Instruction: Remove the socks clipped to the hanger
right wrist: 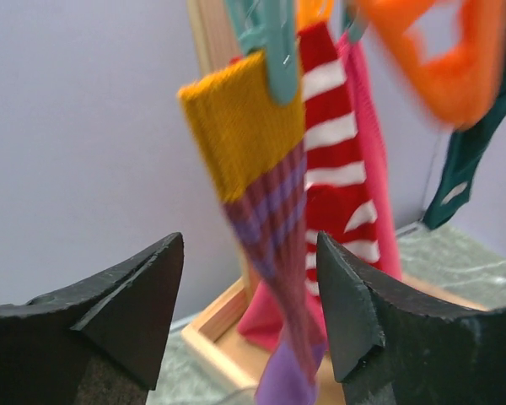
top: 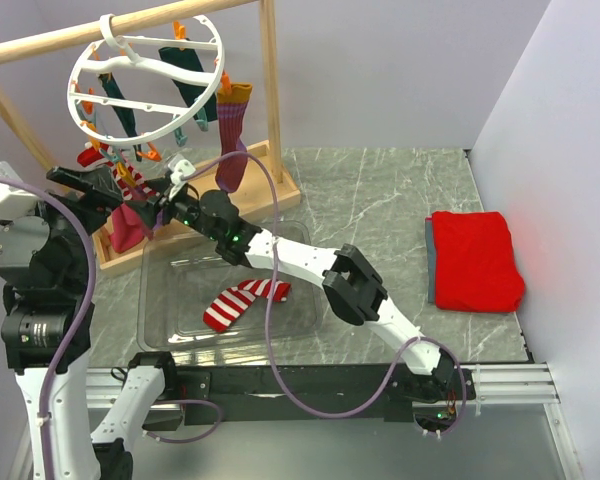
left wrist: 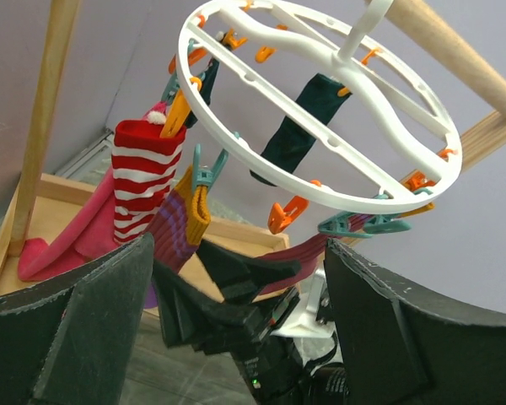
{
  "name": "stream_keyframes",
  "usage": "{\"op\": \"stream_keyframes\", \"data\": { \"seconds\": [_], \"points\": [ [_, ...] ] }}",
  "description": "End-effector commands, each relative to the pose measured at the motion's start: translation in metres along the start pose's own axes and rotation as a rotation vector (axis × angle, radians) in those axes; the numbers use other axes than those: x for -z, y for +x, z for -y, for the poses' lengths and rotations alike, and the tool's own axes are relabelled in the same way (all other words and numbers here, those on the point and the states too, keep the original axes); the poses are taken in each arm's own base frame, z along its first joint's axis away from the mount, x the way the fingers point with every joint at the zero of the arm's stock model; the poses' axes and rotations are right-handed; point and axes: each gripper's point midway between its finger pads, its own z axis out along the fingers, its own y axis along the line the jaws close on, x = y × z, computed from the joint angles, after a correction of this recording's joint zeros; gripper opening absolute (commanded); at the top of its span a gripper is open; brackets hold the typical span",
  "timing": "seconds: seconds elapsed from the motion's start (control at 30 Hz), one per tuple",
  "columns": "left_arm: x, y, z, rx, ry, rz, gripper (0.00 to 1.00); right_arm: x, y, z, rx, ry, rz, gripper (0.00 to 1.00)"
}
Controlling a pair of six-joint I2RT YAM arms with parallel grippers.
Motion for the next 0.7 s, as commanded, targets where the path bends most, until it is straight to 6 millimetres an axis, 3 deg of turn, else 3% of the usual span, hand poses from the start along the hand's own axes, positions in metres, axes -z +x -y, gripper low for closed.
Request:
{"op": "stream_keyframes", "data": {
  "seconds": [0.0,0.13,0.17,0.33,0.37,0.47,0.5,0.53,0.57,0.63,0.67],
  "points": [
    [-0.005,-0.001,0.001,-0.018,0.005,0.015,0.86,-0.015,-0.033,0.008,0.050,0.042,0.084,0.70],
    [-0.005,-0.006,-0.004,-0.014,-0.022,0.039,0.85,-0.019,-0.042,0.006,0.067,0.047,0.105,0.61],
    [-0.006,-0.005,-0.006,-0.012,-0.031,0.040,0.84,-0.020,-0.043,0.006,0.064,0.046,0.108,0.50],
    [-0.018,0.004,-0.012,-0.018,-0.087,-0.008,0.80,-0.019,-0.053,-0.006,0.063,0.021,0.111,0.22],
    [-0.022,0.006,-0.012,-0.021,-0.096,-0.018,0.80,-0.018,-0.054,-0.009,0.059,0.014,0.107,0.12],
    [-0.026,0.007,-0.014,-0.024,-0.113,-0.023,0.79,-0.013,-0.060,-0.011,0.050,0.016,0.078,0.00],
    [-0.027,0.008,-0.013,-0.025,-0.110,-0.023,0.80,-0.008,-0.078,-0.012,0.051,0.016,0.092,0.00],
    [-0.028,0.009,-0.012,-0.026,-0.107,-0.027,0.80,-0.003,-0.066,-0.012,0.051,0.018,0.058,0.00],
    [-0.032,0.013,-0.013,-0.031,-0.110,-0.040,0.79,0.002,-0.084,-0.016,0.051,0.013,0.076,0.00],
    [-0.038,0.019,-0.013,-0.037,-0.119,-0.065,0.70,0.011,-0.075,-0.017,0.053,0.005,0.037,0.00],
    [-0.044,0.025,-0.014,-0.047,-0.126,-0.092,0.67,0.015,-0.087,-0.019,0.053,0.004,0.044,0.00]
  ]
}}
